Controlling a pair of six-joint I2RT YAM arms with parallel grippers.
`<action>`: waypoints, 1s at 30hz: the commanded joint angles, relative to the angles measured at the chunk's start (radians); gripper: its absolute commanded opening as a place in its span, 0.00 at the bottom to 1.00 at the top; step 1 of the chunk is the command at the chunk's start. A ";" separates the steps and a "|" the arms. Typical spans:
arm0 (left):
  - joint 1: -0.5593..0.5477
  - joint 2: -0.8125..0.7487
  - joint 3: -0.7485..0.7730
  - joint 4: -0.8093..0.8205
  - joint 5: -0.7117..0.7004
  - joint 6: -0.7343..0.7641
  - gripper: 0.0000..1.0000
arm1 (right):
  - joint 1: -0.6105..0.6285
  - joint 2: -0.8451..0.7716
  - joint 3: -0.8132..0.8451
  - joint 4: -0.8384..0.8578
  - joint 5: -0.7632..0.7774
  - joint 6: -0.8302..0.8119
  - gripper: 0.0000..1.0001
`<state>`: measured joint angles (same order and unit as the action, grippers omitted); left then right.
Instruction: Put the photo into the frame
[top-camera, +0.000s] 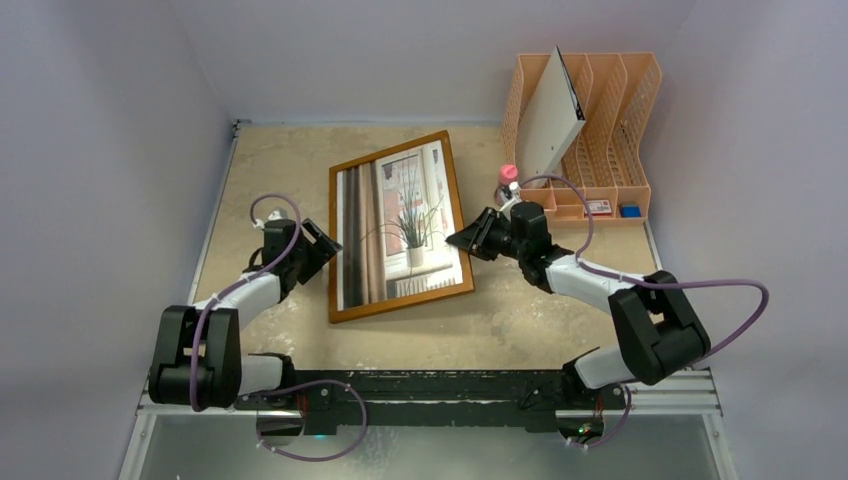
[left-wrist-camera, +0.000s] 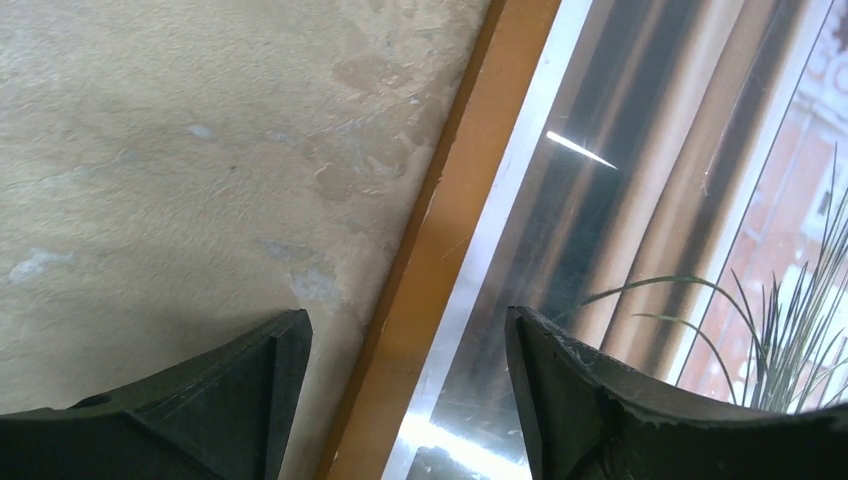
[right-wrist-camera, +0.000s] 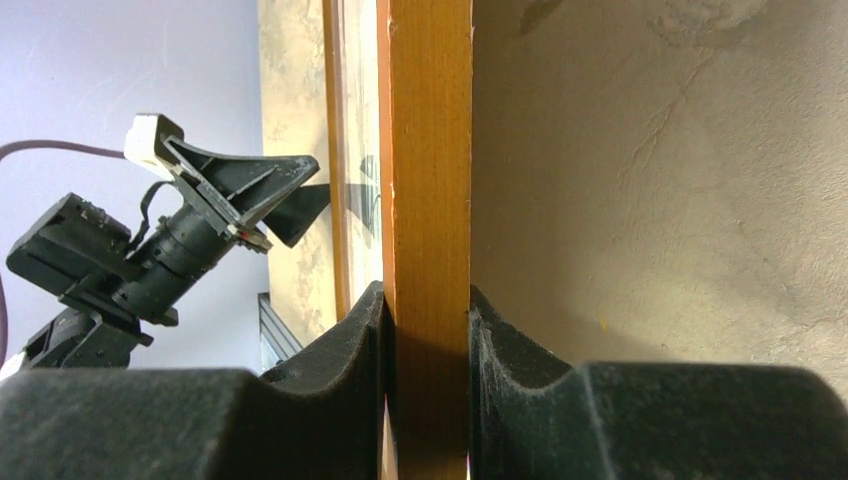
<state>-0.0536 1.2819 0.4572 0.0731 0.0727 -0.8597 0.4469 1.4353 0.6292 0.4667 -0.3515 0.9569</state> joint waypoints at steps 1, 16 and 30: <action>0.001 0.047 0.022 0.000 0.046 0.052 0.74 | 0.015 0.033 -0.010 -0.070 -0.043 -0.124 0.08; 0.001 0.087 0.044 -0.020 0.098 0.090 0.71 | 0.015 0.157 0.058 -0.223 -0.011 -0.194 0.23; 0.001 0.085 0.069 -0.147 0.045 0.100 0.70 | 0.015 0.189 0.095 -0.320 0.112 -0.208 0.49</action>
<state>-0.0528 1.3544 0.5179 0.0509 0.1394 -0.7830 0.4583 1.6356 0.7113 0.2428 -0.3176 0.7876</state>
